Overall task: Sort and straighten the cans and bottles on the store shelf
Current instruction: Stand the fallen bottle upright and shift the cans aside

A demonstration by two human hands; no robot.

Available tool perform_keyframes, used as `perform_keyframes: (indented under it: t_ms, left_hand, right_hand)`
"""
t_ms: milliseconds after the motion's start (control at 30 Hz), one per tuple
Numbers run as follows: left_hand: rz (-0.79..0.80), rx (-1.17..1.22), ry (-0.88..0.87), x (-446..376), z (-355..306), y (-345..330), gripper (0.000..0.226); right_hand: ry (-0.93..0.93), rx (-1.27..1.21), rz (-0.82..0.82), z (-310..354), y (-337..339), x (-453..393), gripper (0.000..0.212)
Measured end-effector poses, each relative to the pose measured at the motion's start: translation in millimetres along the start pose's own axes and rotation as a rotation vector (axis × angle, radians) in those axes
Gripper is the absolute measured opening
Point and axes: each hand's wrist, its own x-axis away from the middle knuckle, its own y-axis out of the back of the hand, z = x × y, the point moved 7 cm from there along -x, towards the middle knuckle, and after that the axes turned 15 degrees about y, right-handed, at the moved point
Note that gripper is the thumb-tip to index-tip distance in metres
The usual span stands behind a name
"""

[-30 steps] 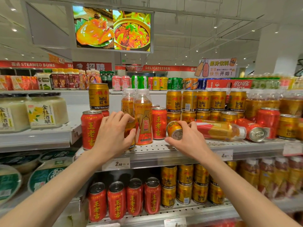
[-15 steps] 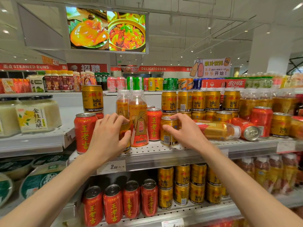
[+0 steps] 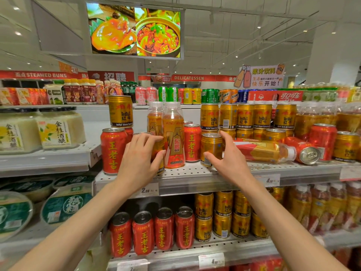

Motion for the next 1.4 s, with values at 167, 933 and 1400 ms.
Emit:
perform_keyframes:
  t_ms: [167, 933, 1400]
  left_hand:
    - [0.101, 0.203, 0.027, 5.4, 6.2, 7.7, 0.05]
    - [0.495, 0.752, 0.724, 251.2, 77.5, -34.4, 0.035]
    - [0.405, 0.677, 0.747, 235.2, -78.8, -121.0, 0.033]
  right_hand:
    - [-0.083, -0.177, -0.003, 4.6, 4.5, 25.9, 0.082]
    - [-0.528, -0.389, 0.05, -30.0, -49.9, 285.7, 0.031]
    - [-0.46, -0.482, 0.143, -187.2, 43.5, 256.6, 0.026]
